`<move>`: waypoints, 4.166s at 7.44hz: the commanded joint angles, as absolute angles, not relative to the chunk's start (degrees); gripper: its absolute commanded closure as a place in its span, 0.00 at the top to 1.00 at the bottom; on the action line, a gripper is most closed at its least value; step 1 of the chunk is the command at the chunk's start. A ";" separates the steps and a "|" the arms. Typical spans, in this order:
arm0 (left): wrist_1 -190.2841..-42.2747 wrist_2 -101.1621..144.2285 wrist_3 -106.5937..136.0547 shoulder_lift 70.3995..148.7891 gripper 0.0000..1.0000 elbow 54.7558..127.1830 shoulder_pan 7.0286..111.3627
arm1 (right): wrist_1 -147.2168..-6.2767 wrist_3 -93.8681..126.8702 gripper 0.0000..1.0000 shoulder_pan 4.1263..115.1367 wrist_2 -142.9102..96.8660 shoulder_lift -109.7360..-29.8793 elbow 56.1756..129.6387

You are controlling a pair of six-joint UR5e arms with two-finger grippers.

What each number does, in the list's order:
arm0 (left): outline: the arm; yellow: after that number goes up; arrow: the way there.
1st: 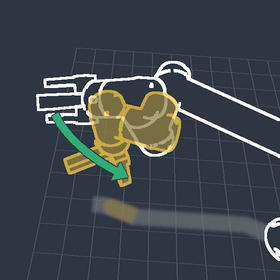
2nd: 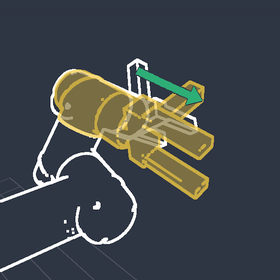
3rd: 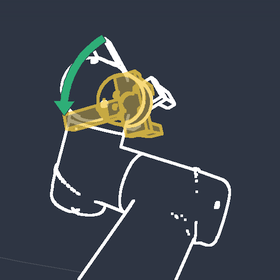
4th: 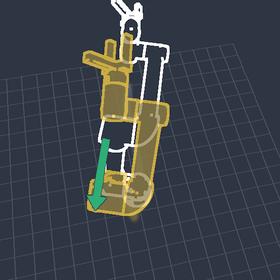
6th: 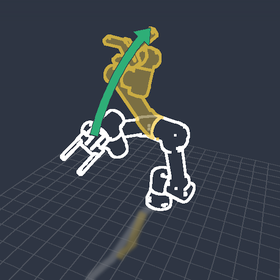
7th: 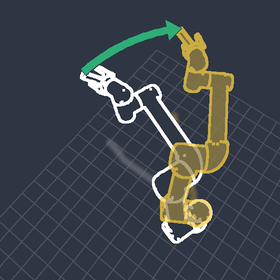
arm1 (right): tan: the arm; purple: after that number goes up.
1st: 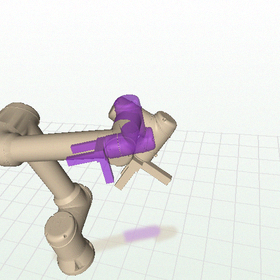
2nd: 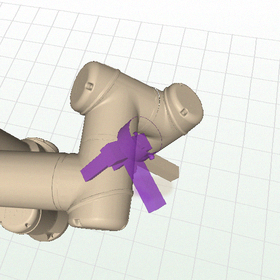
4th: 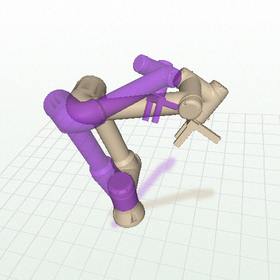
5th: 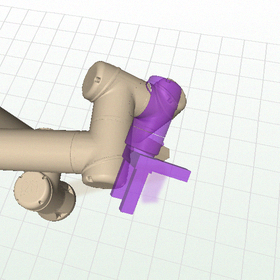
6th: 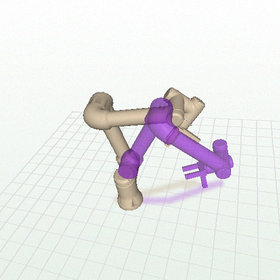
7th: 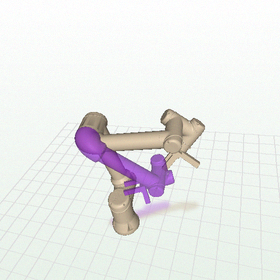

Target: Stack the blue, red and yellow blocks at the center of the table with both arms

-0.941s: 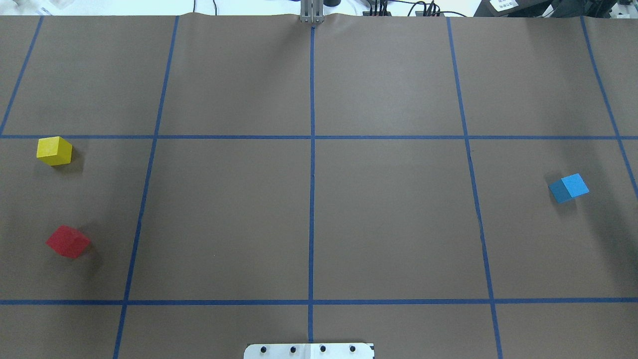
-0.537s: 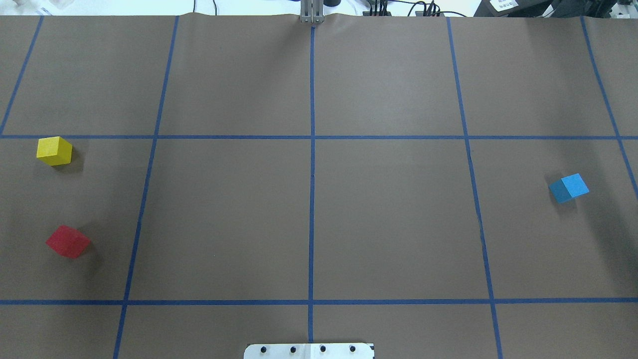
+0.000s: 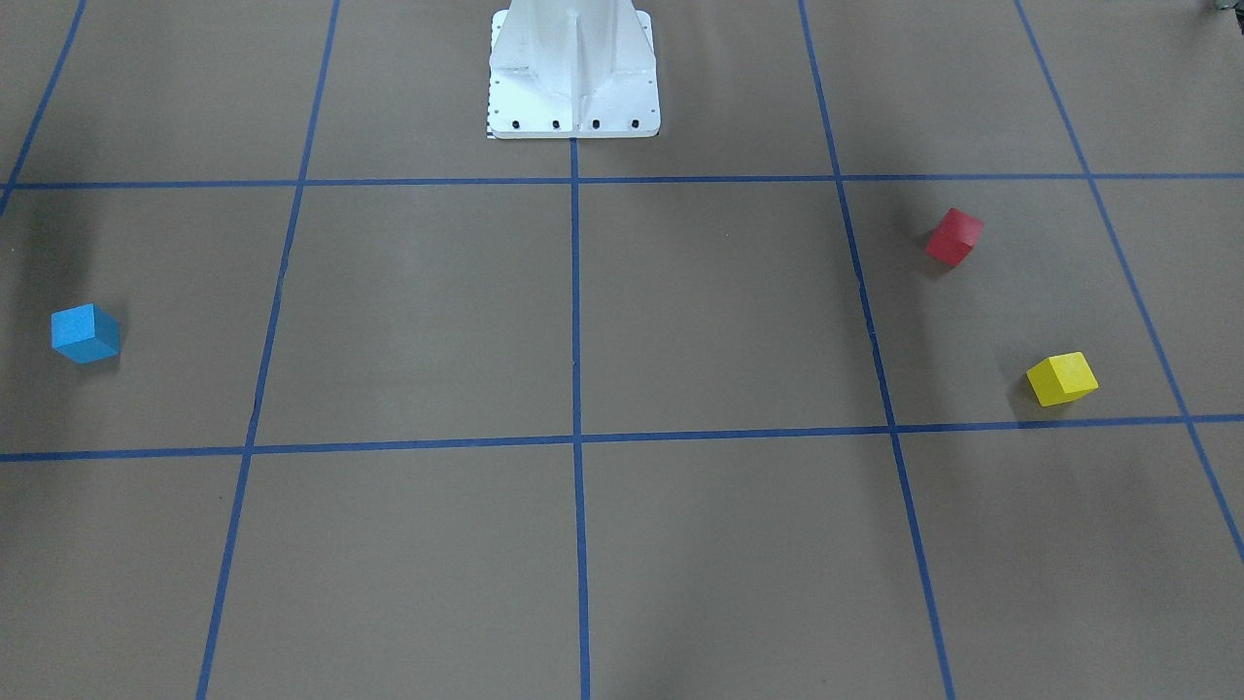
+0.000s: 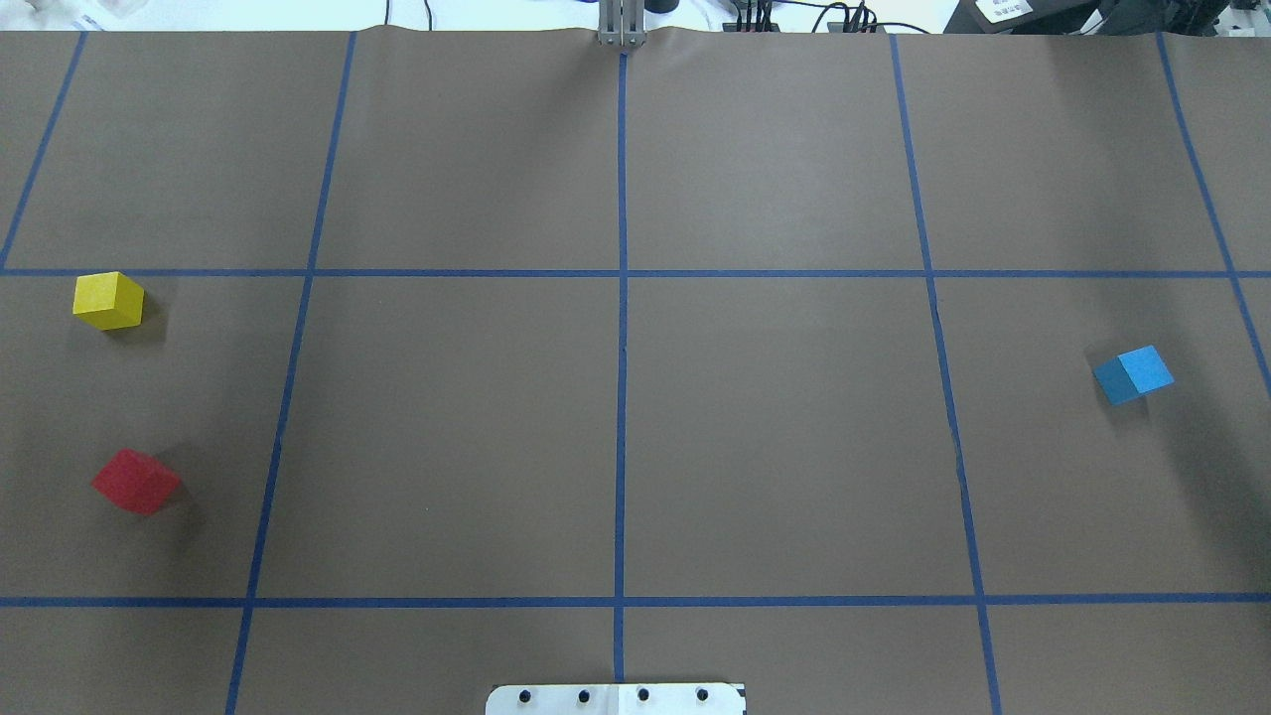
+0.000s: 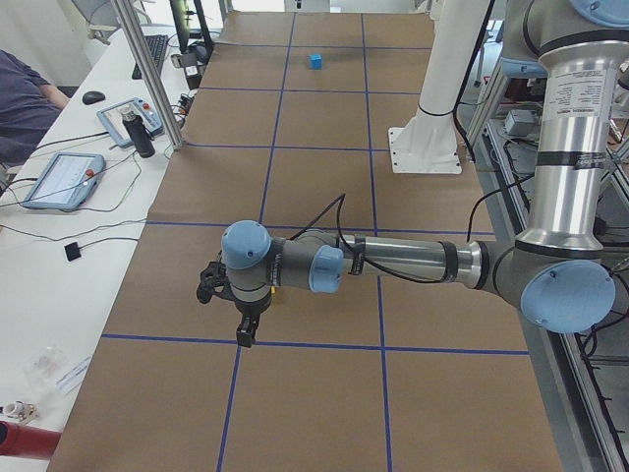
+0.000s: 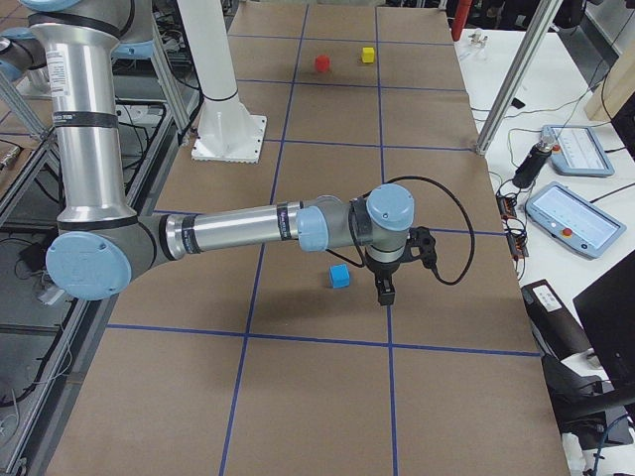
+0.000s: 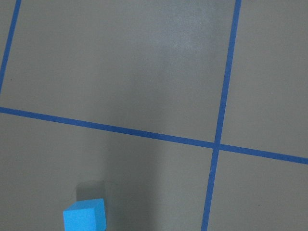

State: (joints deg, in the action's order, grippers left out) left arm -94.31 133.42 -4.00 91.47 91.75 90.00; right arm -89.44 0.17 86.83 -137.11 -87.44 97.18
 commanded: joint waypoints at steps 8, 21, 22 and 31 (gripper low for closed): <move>-94.83 133.59 -3.96 91.76 1.00 92.02 90.00 | -77.01 17.83 0.99 64.53 -132.54 -90.69 96.51; -94.83 133.59 -3.96 91.93 1.00 92.46 89.91 | -75.06 16.18 0.04 59.76 -131.31 -88.51 92.28; -94.83 133.59 -3.96 91.93 1.00 92.46 89.91 | -75.15 16.00 0.00 61.42 -131.92 -88.51 93.85; -94.92 133.68 -2.90 92.02 1.00 93.08 89.91 | -92.91 41.18 0.00 48.46 -122.29 -41.11 76.08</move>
State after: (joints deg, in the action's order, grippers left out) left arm -94.85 133.65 -3.15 92.02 93.15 89.91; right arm -93.60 35.38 52.75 -126.24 -49.13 82.94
